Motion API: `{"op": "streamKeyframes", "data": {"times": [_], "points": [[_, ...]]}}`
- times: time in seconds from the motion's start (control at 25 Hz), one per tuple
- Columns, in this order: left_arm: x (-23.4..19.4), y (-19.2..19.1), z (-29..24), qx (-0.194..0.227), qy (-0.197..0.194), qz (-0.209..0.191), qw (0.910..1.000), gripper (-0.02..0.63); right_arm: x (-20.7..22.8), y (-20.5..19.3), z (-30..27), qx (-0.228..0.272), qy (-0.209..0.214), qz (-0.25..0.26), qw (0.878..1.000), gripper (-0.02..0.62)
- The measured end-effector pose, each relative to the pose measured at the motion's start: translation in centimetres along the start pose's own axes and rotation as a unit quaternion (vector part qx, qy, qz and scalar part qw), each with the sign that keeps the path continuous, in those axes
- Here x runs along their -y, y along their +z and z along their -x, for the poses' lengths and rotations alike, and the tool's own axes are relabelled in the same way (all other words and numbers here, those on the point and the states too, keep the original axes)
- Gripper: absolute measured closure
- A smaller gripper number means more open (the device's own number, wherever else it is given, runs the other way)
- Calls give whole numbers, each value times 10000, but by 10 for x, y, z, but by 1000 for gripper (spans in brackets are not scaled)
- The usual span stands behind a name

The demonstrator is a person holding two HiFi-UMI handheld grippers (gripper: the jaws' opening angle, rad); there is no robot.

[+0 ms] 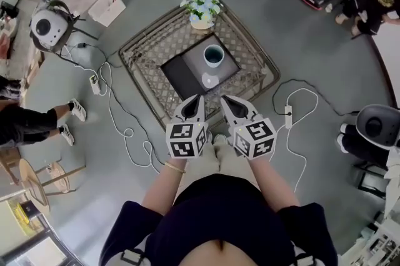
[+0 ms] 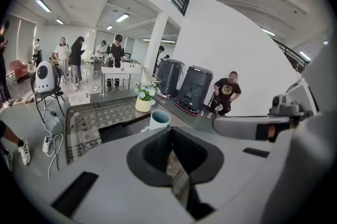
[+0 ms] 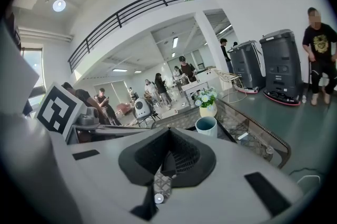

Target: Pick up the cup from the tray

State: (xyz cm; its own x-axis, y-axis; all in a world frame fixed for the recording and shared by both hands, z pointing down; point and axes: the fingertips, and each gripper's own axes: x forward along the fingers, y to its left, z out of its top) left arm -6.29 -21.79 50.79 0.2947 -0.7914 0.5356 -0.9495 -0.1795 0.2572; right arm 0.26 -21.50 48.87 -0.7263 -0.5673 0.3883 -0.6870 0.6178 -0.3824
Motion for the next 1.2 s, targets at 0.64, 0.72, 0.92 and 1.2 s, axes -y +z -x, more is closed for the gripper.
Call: {"op": "streamKeyframes", "data": {"times": [0.64,0.72,0.92,1.2], "points": [[-34,-20,-119,-341,-84,-232,9991,494,44,-11,-41,-46,-417,-489,9979,587],[-35,-24,-136,-345,-118,-327,9988,453,50,-12,-45,-19,-461,-569,9973,588],[-36,-34,-177,-481,-234,-529,9972,351,62,-14,-46,18,-561,-678,9961,586],[-44,-50,-226,-745,-201,-770,9940,213,82,-18,-43,28,-764,-823,9937,588]]}}
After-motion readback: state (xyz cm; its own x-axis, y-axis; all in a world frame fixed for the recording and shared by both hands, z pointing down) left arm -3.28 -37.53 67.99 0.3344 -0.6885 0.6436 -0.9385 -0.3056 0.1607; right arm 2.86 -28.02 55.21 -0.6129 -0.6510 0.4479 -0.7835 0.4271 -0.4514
